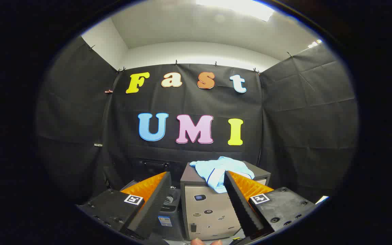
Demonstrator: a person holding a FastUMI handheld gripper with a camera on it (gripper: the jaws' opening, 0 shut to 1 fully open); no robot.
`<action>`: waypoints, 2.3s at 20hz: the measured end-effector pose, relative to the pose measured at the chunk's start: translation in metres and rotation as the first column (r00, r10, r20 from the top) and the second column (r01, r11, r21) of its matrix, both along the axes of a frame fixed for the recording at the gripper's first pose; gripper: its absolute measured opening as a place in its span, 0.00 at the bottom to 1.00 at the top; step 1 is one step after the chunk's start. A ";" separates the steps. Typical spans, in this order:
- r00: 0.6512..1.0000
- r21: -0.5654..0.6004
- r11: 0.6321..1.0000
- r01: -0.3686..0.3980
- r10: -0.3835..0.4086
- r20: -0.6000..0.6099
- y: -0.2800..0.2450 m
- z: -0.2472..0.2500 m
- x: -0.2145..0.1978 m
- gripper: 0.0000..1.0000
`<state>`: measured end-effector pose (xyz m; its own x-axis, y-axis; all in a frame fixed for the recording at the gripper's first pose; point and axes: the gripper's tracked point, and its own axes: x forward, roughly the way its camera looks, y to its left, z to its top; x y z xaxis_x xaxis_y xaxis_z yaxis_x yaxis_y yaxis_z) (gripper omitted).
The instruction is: Put the clothes into the washing machine and then close the washing machine lid.
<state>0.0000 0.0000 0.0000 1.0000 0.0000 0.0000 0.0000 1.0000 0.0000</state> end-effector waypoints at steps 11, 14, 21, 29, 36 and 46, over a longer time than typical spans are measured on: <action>1.000 0.000 1.000 0.002 -0.002 0.000 0.000 0.000 0.004 0.98; 1.000 -0.012 1.000 0.009 -0.009 -0.004 -0.004 -0.001 0.006 0.98; 1.000 -0.006 1.000 0.010 -0.010 -0.004 -0.007 -0.004 0.008 0.98; 0.999 -0.008 0.999 0.033 -0.033 -0.004 -0.032 -0.004 0.046 0.98; 0.998 -0.005 0.998 0.057 -0.057 -0.035 -0.056 -0.005 0.123 0.98; 0.982 0.014 0.997 0.070 -0.067 -0.177 -0.093 -0.022 0.246 0.98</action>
